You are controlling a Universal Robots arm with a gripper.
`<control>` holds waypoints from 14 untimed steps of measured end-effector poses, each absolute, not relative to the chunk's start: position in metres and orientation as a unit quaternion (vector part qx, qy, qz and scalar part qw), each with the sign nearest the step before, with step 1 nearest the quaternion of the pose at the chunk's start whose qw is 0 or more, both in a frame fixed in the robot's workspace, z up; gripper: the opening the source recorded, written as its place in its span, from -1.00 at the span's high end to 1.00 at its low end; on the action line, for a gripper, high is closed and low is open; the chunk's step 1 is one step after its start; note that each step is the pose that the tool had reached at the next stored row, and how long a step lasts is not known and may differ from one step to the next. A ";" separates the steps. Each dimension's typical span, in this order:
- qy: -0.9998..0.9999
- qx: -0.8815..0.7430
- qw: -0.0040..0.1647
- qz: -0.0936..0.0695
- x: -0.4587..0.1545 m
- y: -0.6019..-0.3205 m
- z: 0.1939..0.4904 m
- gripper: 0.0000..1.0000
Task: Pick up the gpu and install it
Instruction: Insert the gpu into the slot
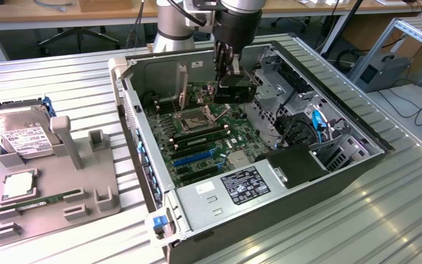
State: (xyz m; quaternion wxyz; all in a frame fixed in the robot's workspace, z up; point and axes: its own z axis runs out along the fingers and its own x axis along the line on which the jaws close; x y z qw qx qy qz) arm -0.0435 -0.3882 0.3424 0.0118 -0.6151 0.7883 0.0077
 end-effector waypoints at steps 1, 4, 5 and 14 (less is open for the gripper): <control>0.787 -0.617 0.012 0.008 -0.044 -0.388 0.342 0.45; 0.784 -0.621 0.012 0.008 -0.044 -0.388 0.342 0.45; 0.783 -0.622 0.012 0.008 -0.043 -0.388 0.342 0.45; 0.771 -0.637 0.012 0.008 -0.043 -0.388 0.342 0.45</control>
